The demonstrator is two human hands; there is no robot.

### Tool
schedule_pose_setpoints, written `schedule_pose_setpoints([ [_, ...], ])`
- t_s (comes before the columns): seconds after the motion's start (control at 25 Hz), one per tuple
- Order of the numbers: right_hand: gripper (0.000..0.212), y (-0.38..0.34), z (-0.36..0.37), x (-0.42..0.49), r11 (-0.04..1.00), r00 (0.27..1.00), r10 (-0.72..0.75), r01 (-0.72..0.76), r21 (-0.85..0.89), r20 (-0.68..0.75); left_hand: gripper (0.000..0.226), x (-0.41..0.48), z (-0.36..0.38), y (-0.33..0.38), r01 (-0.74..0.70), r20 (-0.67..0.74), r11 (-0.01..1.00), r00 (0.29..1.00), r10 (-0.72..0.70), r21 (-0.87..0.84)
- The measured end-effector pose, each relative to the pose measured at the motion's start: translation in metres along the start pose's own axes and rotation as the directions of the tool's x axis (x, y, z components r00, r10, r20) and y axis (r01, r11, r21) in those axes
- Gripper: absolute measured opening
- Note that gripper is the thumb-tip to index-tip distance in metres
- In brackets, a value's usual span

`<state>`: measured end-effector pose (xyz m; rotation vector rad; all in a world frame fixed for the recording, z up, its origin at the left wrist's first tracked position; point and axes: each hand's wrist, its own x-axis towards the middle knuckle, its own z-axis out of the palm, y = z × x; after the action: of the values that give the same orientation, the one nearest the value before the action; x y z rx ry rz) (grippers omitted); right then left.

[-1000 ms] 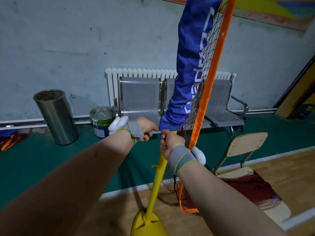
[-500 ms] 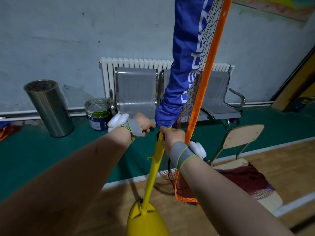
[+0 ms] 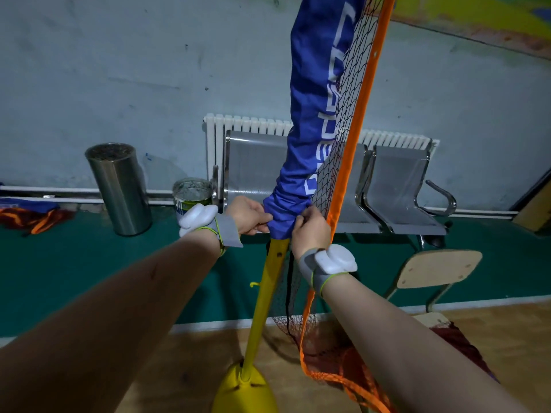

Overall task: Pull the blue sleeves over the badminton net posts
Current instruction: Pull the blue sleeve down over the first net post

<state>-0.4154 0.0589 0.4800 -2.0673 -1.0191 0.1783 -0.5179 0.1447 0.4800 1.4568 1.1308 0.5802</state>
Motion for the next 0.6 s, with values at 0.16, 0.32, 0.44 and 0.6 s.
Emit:
schedule_pose_setpoints([
  [0.16, 0.018, 0.009, -0.002, 0.004, 0.992, 0.994, -0.081, 0.087, -0.087, 0.07, 0.028, 0.005, 0.006, -0.004, 0.007, -0.068, 0.999, 0.998, -0.005, 0.031],
  [0.32, 0.02, 0.015, 0.0, 0.002, 0.981, 0.987, -0.096, 0.115, -0.154, 0.126, 0.029, 0.008, 0.011, -0.013, 0.029, -0.142, 0.998, 0.99, -0.02, 0.062],
  [0.44, 0.022, 0.025, 0.004, 0.0, 0.968, 0.975, -0.088, 0.132, -0.216, 0.203, 0.03, 0.01, 0.018, -0.028, 0.072, -0.148, 0.991, 0.987, -0.054, 0.116],
  [0.6, 0.022, 0.031, 0.006, -0.001, 0.971, 0.964, -0.099, 0.148, -0.188, 0.248, 0.027, 0.006, 0.015, -0.036, 0.082, -0.103, 0.993, 0.992, -0.072, 0.088],
])
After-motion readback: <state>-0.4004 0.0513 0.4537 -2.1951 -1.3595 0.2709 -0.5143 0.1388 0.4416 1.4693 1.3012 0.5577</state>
